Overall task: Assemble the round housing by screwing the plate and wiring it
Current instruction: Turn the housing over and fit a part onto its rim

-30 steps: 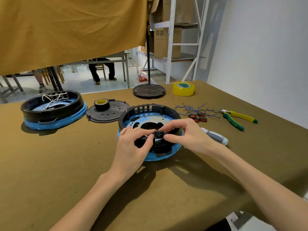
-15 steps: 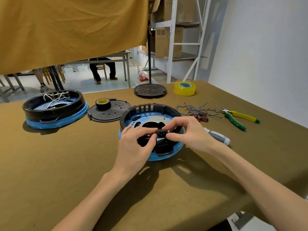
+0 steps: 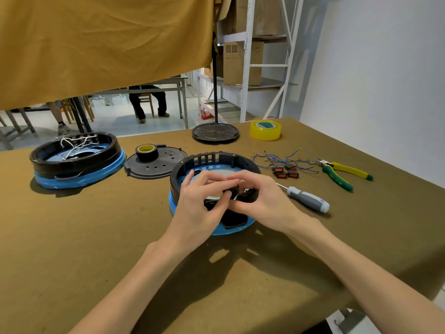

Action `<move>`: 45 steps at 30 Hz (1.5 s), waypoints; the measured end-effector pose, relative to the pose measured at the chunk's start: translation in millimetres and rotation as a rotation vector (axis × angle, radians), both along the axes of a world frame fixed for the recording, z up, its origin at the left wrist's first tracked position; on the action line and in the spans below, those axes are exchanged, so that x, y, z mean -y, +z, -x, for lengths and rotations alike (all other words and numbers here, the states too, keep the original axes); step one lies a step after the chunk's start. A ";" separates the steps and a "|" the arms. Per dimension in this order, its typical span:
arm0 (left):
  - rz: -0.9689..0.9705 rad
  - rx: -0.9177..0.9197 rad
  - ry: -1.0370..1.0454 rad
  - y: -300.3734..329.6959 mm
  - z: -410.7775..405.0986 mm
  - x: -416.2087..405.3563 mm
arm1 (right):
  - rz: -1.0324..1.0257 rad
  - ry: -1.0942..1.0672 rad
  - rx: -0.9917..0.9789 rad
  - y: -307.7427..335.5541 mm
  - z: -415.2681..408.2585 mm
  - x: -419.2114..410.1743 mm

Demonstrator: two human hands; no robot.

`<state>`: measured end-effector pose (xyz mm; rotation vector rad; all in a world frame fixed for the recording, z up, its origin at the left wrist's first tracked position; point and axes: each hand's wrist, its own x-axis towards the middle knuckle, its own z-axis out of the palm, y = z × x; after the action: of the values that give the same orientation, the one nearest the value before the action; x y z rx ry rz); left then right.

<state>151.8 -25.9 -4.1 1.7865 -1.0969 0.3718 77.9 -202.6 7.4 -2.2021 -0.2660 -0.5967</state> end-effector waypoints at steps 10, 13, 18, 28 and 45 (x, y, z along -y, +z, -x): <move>-0.145 -0.064 0.008 -0.6 -12.1 -7.5 | -0.011 -0.112 -0.047 -14.7 3.7 -4.7; -0.126 -0.024 -0.015 -3.0 -12.8 -11.6 | 0.037 -0.107 -0.056 -14.7 6.1 1.8; -0.096 0.032 -0.014 -6.7 -11.5 -10.7 | 0.030 -0.058 -0.114 -7.7 7.5 16.9; -0.162 0.087 -0.020 -11.4 -12.1 -12.7 | 0.056 -0.028 -0.135 -6.2 7.3 25.6; -0.024 0.034 0.094 -23.3 -2.0 1.2 | 0.034 -0.043 -0.081 -6.0 4.5 22.1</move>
<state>153.9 -27.1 -27.4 1.8636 -1.0470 0.4494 73.4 -224.7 1.4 -2.2636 -0.1881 -0.5285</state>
